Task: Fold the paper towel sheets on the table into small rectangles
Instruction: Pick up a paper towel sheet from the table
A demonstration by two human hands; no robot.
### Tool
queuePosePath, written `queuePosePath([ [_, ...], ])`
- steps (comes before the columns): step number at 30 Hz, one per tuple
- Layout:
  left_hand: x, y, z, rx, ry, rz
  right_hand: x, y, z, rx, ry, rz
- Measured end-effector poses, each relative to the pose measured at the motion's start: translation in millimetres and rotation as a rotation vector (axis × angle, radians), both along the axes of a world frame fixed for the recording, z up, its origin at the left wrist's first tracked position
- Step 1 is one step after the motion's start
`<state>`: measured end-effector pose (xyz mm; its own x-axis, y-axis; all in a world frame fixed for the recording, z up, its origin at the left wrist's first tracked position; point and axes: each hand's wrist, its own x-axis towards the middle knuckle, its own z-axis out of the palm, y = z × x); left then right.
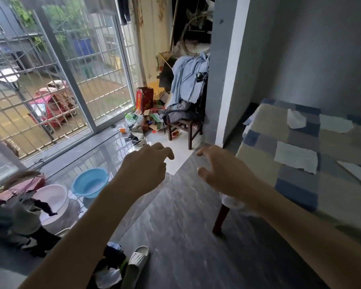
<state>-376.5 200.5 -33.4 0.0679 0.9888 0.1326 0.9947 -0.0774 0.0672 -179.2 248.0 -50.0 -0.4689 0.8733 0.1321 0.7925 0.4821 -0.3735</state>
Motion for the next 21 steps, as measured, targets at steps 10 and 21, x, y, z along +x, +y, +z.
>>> queuePosePath([
  [10,-57.5,47.4,-3.6,-0.068,-0.035,0.106,-69.4,72.6,-5.7,0.021,0.135,0.047],
  [21,-68.1,187.3,10.4,-0.038,0.03,0.082,-85.6,214.3,2.9,0.038,0.305,0.064],
])
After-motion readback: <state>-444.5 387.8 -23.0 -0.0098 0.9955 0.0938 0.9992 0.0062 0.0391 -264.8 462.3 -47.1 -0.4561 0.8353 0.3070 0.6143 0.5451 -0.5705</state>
